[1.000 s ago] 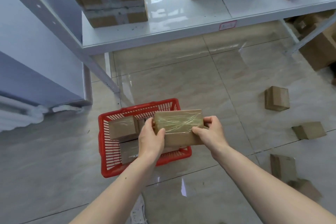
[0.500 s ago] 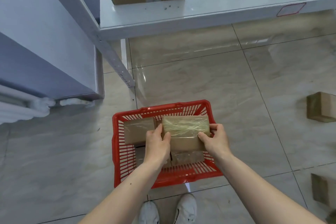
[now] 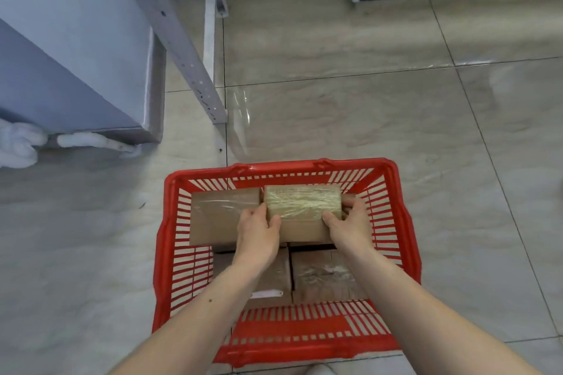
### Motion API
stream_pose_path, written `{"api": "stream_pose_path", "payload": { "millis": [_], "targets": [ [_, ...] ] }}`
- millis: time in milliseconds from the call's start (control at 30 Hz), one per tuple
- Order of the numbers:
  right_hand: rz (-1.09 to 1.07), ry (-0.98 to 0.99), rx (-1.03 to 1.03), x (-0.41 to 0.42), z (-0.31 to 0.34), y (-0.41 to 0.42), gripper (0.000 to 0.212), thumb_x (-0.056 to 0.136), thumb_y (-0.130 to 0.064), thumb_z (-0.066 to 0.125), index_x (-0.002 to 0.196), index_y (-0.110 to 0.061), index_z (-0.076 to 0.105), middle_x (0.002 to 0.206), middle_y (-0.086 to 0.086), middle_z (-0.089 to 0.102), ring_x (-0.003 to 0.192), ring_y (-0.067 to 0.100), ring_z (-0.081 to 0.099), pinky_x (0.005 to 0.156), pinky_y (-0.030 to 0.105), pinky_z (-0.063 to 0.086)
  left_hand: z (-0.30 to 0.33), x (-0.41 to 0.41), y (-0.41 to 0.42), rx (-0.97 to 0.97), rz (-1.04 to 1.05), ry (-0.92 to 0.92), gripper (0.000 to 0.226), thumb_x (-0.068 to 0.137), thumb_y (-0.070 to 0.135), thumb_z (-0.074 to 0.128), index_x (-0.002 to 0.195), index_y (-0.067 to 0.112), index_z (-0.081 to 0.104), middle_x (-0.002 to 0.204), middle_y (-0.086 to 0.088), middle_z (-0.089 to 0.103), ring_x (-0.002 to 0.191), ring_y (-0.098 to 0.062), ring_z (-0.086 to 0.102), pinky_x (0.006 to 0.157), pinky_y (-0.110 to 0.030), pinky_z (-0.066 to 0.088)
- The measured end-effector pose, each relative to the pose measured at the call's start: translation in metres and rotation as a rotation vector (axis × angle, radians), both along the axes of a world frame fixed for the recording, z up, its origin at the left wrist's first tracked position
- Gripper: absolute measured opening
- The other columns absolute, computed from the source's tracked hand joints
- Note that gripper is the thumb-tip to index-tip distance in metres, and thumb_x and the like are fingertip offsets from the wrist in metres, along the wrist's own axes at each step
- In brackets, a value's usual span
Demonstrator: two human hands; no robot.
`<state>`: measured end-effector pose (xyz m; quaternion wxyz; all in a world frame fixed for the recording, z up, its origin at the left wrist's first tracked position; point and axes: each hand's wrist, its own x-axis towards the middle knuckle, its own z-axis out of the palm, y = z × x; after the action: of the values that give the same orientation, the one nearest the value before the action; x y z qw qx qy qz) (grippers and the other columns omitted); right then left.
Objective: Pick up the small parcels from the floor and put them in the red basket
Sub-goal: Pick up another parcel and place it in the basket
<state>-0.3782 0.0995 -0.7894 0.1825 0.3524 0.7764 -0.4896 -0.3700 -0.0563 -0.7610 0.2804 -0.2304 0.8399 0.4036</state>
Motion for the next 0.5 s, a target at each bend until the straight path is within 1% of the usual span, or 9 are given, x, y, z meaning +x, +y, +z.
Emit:
{"api": "stream_pose_path", "payload": {
  "millis": [67,100,167,233,300,367,433,500],
  "targets": [
    [-0.006,-0.007,0.008,-0.005,-0.014,-0.002,0.041,0.088,-0.017,0.066,0.125,-0.018,0.047,0.109,-0.003,0.057,0.098,0.016,0.057,0.085,0.034,0.052,-0.012,-0.003,-0.001,-0.011,-0.022,0.004,0.035,0.101,0.025,0.043,0.129,0.009,0.054,0.130,-0.009,0.043,0.119,-0.021,0.044,0.109,-0.036,0.035],
    [-0.008,-0.012,0.010,-0.007,-0.019,-0.003,0.041,0.088,-0.017,0.066,0.125,-0.018,0.048,0.111,-0.002,0.058,0.098,0.016,0.057,0.087,0.035,0.052,-0.016,-0.003,-0.001,-0.015,-0.033,0.006,0.037,0.101,0.026,0.043,0.131,0.008,0.053,0.131,-0.009,0.042,0.121,-0.021,0.043,0.109,-0.035,0.033],
    [-0.008,-0.018,0.013,-0.009,-0.028,-0.003,0.042,0.088,-0.017,0.067,0.125,-0.018,0.048,0.115,0.001,0.060,0.101,0.018,0.058,0.091,0.038,0.053,-0.020,-0.005,0.001,-0.027,-0.045,0.001,0.044,0.101,0.028,0.042,0.139,0.007,0.046,0.133,-0.009,0.037,0.126,-0.022,0.039,0.111,-0.035,0.031],
    [0.001,-0.026,0.023,-0.009,-0.034,-0.004,0.044,0.087,-0.018,0.068,0.126,-0.019,0.049,0.118,0.001,0.060,0.108,0.021,0.059,0.095,0.042,0.052,-0.024,-0.006,0.002,-0.059,-0.059,-0.020,0.048,0.101,0.030,0.042,0.143,0.007,0.040,0.133,-0.008,0.033,0.129,-0.022,0.032,0.112,-0.034,0.027],
    [0.006,-0.033,0.019,-0.009,-0.036,-0.004,0.044,0.086,-0.020,0.069,0.126,-0.021,0.049,0.121,0.001,0.061,0.111,0.023,0.059,0.097,0.045,0.051,-0.026,-0.006,0.001,-0.085,-0.081,-0.028,0.050,0.101,0.030,0.041,0.146,0.008,0.036,0.132,-0.008,0.032,0.129,-0.022,0.029,0.111,-0.032,0.026],
    [0.024,-0.047,-0.023,-0.010,-0.035,-0.002,0.047,0.087,-0.021,0.068,0.130,-0.023,0.048,0.126,0.002,0.060,0.114,0.024,0.059,0.098,0.046,0.051,-0.026,-0.005,0.001,-0.083,-0.099,-0.031,0.053,0.101,0.030,0.040,0.149,0.010,0.031,0.134,-0.009,0.032,0.130,-0.022,0.029,0.112,-0.034,0.026],
    [0.081,-0.063,-0.069,-0.010,-0.029,0.001,0.055,0.090,-0.020,0.064,0.141,-0.023,0.042,0.137,0.001,0.055,0.125,0.024,0.053,0.104,0.045,0.046,-0.022,-0.005,-0.001,-0.075,-0.107,-0.045,0.052,0.101,0.030,0.040,0.149,0.012,0.029,0.138,-0.010,0.032,0.134,-0.024,0.028,0.113,-0.036,0.026],
    [0.110,-0.073,-0.111,-0.007,-0.015,0.004,0.062,0.093,-0.018,0.059,0.149,-0.024,0.033,0.149,0.000,0.044,0.137,0.023,0.042,0.111,0.041,0.038,-0.015,-0.003,-0.002,-0.073,-0.103,-0.059,0.052,0.101,0.031,0.041,0.149,0.016,0.031,0.142,-0.011,0.032,0.137,-0.026,0.026,0.114,-0.040,0.025]
  ]
}}
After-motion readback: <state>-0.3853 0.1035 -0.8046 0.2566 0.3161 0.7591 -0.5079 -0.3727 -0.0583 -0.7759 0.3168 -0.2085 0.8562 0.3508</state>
